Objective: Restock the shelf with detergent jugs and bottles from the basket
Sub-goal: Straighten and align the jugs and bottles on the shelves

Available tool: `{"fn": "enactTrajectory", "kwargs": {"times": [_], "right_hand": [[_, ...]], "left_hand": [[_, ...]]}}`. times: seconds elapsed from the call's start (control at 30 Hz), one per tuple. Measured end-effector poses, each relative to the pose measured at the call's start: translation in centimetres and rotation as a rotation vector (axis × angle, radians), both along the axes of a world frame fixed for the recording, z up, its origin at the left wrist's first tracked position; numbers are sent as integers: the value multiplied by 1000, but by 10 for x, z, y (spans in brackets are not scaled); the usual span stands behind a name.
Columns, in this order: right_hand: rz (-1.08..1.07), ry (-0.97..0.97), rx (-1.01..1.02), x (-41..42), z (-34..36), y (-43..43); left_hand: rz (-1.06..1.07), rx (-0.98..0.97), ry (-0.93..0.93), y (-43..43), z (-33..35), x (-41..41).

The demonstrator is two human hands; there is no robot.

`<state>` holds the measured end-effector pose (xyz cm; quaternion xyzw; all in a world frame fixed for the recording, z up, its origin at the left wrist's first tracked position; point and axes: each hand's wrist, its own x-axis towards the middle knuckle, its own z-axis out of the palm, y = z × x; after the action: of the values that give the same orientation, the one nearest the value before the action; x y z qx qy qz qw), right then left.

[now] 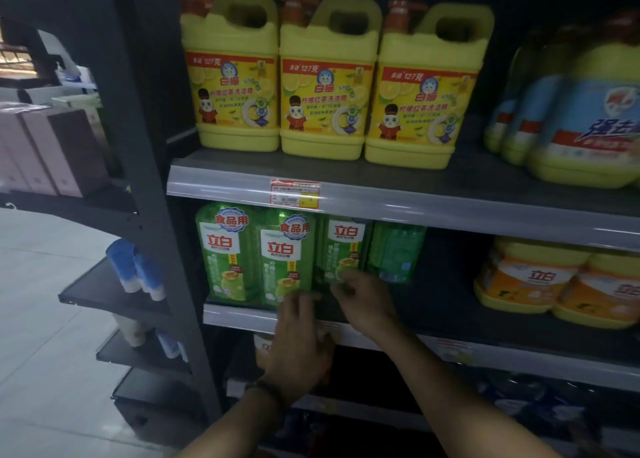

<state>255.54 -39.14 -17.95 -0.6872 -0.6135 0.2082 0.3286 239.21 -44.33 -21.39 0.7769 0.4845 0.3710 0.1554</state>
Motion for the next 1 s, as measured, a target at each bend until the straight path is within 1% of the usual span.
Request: {"fn": "enactTrajectory", "kwargs": {"times": [0.1, 0.17, 0.23, 0.3, 0.4, 0.53, 0.6, 0.67, 0.73, 0.8, 0.9, 1.0], "right_hand": [[-136, -2, 69, 42, 2, -9], [-211, 35, 77, 67, -3, -9], [-272, 102, 97, 88, -11, -5], [-326, 156, 113, 105, -19, 2], [-340, 203, 40, 123, -28, 15], [-306, 233, -17, 143, -36, 38], [-282, 283, -46, 149, -31, 46], [-219, 388, -56, 155, -25, 53], [-154, 454, -23, 159, -22, 61], [-115, 491, 6, 163, -27, 67], [-91, 481, 15, 165, -30, 67], [-74, 463, 2, 163, -28, 58]], "left_hand": [[-167, 54, 155, 8, 0, 25], [-241, 86, 266, 18, 0, 43], [-270, 55, 415, 28, -4, 60], [-286, -15, 504, 36, -11, 72], [-315, 46, 575, 44, -23, 81], [-299, 80, 558, 53, -41, 84], [-279, 35, 549, 55, -46, 86], [-286, -37, 538, 58, -47, 88], [-289, -99, 520, 60, -44, 88], [-292, -110, 509, 60, -42, 89], [-299, -97, 504, 59, -40, 91], [-301, -125, 499, 64, -41, 91]]}}
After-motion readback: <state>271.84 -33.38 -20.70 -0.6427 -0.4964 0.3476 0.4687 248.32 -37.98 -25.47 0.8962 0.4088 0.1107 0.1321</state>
